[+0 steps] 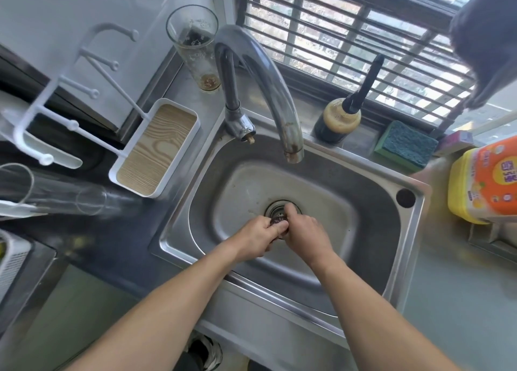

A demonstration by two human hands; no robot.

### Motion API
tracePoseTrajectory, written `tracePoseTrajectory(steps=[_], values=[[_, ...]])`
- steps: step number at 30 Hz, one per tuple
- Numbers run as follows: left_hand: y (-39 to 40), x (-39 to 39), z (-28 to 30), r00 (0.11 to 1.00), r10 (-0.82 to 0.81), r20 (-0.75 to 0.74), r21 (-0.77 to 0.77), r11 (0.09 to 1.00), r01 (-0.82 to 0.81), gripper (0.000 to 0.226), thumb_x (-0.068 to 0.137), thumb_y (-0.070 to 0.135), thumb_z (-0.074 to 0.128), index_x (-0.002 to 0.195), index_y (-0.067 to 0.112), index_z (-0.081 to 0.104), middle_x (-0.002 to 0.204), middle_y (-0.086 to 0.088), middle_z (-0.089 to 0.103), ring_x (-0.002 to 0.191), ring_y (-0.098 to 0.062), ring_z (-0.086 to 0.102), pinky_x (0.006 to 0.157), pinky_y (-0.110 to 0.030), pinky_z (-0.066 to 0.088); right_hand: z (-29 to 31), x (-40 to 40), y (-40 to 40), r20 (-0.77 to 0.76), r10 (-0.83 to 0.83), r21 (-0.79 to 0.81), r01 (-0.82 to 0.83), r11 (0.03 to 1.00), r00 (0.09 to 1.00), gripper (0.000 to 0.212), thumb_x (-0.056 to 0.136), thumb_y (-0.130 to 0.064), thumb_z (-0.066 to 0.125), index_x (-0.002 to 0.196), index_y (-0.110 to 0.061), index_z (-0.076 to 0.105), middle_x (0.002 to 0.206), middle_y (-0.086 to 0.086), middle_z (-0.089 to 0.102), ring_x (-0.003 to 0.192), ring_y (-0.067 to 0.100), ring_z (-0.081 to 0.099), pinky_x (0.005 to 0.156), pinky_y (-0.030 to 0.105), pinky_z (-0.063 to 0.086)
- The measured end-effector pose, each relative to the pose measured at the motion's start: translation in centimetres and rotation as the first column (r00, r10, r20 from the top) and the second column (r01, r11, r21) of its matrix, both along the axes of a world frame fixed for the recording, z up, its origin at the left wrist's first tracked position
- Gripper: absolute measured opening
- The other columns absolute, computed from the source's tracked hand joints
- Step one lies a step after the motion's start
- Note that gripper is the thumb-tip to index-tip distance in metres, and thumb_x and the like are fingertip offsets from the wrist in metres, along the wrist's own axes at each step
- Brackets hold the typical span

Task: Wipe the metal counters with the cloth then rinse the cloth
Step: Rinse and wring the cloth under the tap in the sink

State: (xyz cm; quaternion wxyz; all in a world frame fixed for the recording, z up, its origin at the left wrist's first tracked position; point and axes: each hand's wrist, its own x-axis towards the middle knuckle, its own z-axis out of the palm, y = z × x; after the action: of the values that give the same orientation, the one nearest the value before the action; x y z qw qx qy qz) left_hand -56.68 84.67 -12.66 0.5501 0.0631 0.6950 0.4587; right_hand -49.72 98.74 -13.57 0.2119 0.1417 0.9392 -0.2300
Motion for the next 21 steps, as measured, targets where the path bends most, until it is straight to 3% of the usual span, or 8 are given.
tracePoseTrajectory(steps=[3, 7, 10, 12, 14, 16, 18, 21], values=[[0.2, 0.2, 0.6, 0.988, 0.066, 0.141, 0.014, 0.998, -0.068, 0.037, 0.101, 0.044, 0.051, 0.079, 0.015, 0.048, 0.06, -0.001, 0.034, 0.045, -0.01, 0.029, 0.042, -0.022, 0.02, 0.6, 0.1, 0.1, -0.02, -0.002, 0.016, 0.002, 1.0, 1.0, 0.023, 0.098, -0.021, 0.053, 0.116, -0.009, 0.044, 0.102, 0.023, 0.071, 0.096, 0.049, 0.064, 0.065, 0.042, 0.033], [-0.4, -0.3, 1.3, 0.968, -0.004, 0.252, -0.044, 0.999, 0.016, 0.037, 0.102, 0.054, 0.044, 0.083, 0.023, 0.053, 0.058, 0.004, 0.039, 0.046, -0.008, 0.03, 0.038, -0.014, 0.02, 1.0, -0.1, -0.2, -0.008, 0.037, 0.073, -0.036, 0.997, 0.999, 0.029, 0.098, -0.03, 0.054, 0.117, -0.013, 0.041, 0.105, 0.017, 0.072, 0.097, 0.044, 0.067, 0.066, 0.041, 0.038], [-1.0, -1.3, 0.5, 0.981, -0.176, -0.076, -0.093, 0.981, 0.169, 0.034, 0.098, 0.052, 0.052, 0.091, 0.019, 0.052, 0.068, 0.001, 0.053, 0.056, -0.016, 0.048, 0.048, -0.026, 0.037, 1.0, -0.8, -0.3, 0.021, -0.085, -0.045, 0.086, 0.995, 0.996, 0.034, 0.092, -0.038, 0.063, 0.108, -0.019, 0.04, 0.101, 0.011, 0.07, 0.093, 0.037, 0.065, 0.067, 0.038, 0.038], [-1.5, -2.2, -0.1, 0.85, -0.388, -0.355, -0.241, 0.917, 0.318, 0.027, 0.092, 0.048, 0.059, 0.096, 0.022, 0.052, 0.084, -0.001, 0.06, 0.081, -0.024, 0.06, 0.07, -0.036, 0.047, 0.5, -1.2, -0.1, 0.122, -0.111, -0.227, 0.137, 0.964, 0.986, 0.038, 0.086, -0.041, 0.073, 0.1, -0.021, 0.044, 0.095, 0.005, 0.066, 0.088, 0.032, 0.06, 0.068, 0.038, 0.04], [-2.0, -3.0, -0.4, 0.708, -0.492, -0.507, -0.308, 0.87, 0.385, 0.023, 0.089, 0.038, 0.066, 0.103, 0.025, 0.052, 0.095, -0.004, 0.055, 0.093, -0.03, 0.057, 0.08, -0.04, 0.048, -0.1, -1.1, 0.3, 0.207, -0.148, -0.431, 0.226, 0.873, 0.967, 0.038, 0.08, -0.037, 0.083, 0.098, -0.021, 0.053, 0.091, 0.0, 0.063, 0.084, 0.022, 0.057, 0.073, 0.039, 0.046], [-2.2, -3.7, -0.2, 0.587, -0.505, -0.633, -0.278, 0.855, 0.437, 0.026, 0.089, 0.028, 0.069, 0.112, 0.026, 0.057, 0.099, -0.004, 0.049, 0.095, -0.029, 0.052, 0.082, -0.04, 0.047, -0.2, -0.5, 0.8, 0.309, -0.25, -0.63, 0.394, 0.67, 0.918, 0.049, 0.074, -0.03, 0.088, 0.111, -0.021, 0.057, 0.102, 0.003, 0.066, 0.089, 0.017, 0.061, 0.08, 0.039, 0.053], [-2.2, -4.0, -0.2, 0.481, -0.463, -0.744, -0.206, 0.844, 0.495, 0.03, 0.089, 0.015, 0.068, 0.116, 0.024, 0.062, 0.104, -0.005, 0.05, 0.097, -0.027, 0.05, 0.086, -0.038, 0.047, 0.2, -0.1, 1.5, 0.394, -0.276, -0.718, 0.481, 0.503, 0.877, 0.07, 0.067, -0.033, 0.091, 0.127, -0.028, 0.054, 0.121, 0.005, 0.068, 0.106, 0.015, 0.065, 0.094, 0.036, 0.053], [-1.8, -3.5, -0.2, 0.361, -0.382, -0.851, -0.123, 0.812, 0.57, 0.042, 0.085, 0.0, 0.067, 0.119, 0.024, 0.062, 0.117, -0.004, 0.052, 0.104, -0.025, 0.05, 0.091, -0.033, 0.048, 0.4, 0.0, 1.8, 0.463, -0.122, -0.771, 0.467, 0.434, 0.878, 0.085, 0.069, -0.029, 0.092, 0.141, -0.037, 0.048, 0.134, -0.001, 0.065, 0.126, 0.014, 0.061, 0.111, 0.035, 0.046]])
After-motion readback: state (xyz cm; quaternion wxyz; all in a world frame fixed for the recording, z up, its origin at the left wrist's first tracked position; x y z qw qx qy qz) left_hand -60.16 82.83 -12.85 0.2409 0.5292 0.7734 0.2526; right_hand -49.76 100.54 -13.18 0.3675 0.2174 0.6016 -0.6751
